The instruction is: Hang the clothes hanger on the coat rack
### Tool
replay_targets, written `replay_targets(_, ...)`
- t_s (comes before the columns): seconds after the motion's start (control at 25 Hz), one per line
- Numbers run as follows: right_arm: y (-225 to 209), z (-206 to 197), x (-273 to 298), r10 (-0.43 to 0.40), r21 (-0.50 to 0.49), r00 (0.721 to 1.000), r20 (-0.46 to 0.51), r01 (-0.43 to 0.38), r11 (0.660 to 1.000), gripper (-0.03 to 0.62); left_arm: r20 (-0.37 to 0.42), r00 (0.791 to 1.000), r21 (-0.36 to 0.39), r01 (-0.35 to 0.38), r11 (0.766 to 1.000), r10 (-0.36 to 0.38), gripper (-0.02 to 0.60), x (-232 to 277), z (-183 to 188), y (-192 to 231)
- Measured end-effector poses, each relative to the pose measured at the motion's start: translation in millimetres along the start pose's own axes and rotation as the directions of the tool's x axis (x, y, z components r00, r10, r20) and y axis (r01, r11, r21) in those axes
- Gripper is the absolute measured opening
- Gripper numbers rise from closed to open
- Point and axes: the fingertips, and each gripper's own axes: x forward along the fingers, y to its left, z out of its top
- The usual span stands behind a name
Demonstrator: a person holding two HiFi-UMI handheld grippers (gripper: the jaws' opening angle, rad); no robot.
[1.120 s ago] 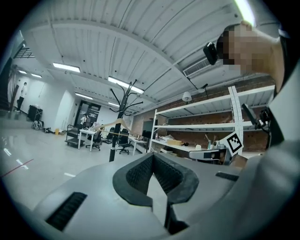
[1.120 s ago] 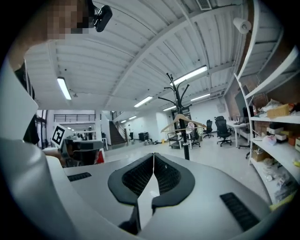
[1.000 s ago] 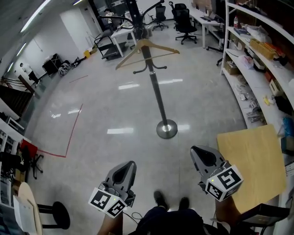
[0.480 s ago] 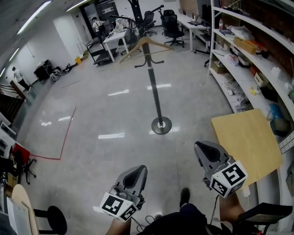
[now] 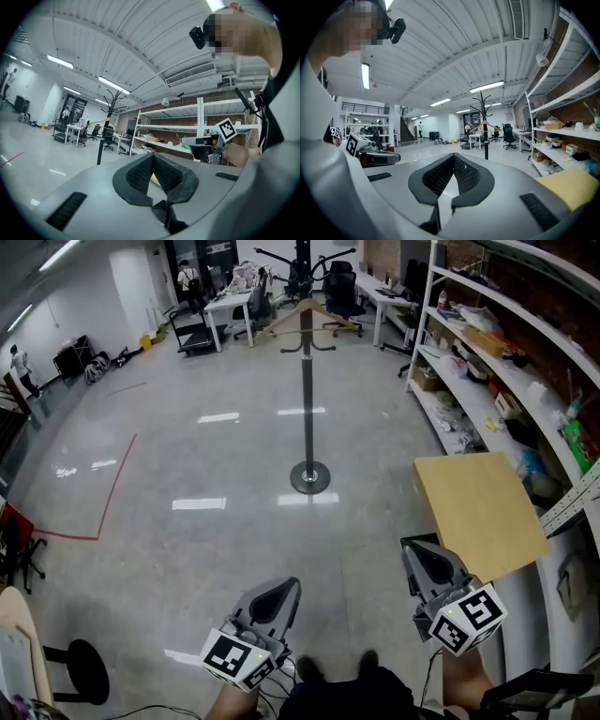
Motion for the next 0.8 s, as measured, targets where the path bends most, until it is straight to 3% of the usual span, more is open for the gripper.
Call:
replay_targets(0.16, 6.1, 6.0, -33.7, 0.026, -0.001, 0.999, 0.027, -0.026, 1.000, 0.008, 0.026, 1.000, 0.012, -0.001, 1.000, 0.001, 0.000, -11.3, 11.2, -34.8)
replay_targets(0.32, 10.2, 21.7, -67.3, 0.058, -0.023, 0.996, 0.061, -0.057, 0.998, 0.008, 0.051, 0.998, -0.027, -0.034, 0.999, 0.035, 0.000, -20.2, 25.0, -65.2)
replay_targets(0.48, -5.4, 23.8, -109.4, 0.076, -0.051, 0.994, 0.078, -0.072, 0.996, 0.008, 0.019, 0.998, 0.021, -0.065, 0.998, 0.065, 0.000, -15.1, 23.2, -104.8)
replay_targets(0.64, -21.9, 14.1, -137.1, 0.090, -0.018, 0.994, 0.067, -0.089, 0.996, 0.008, -0.012, 0.995, 0.025, -0.099, 0.995, 0.099, 0.000, -14.2, 18.0, -134.1)
replay_targets(0.8, -22.3, 14.9, -154.1, 0.087, -0.015, 0.993, 0.078, -0.086, 0.996, 0.008, -0.020, 0.997, 0.077, -0.071, 0.995, 0.073, 0.000, -17.4, 20.6, -157.7)
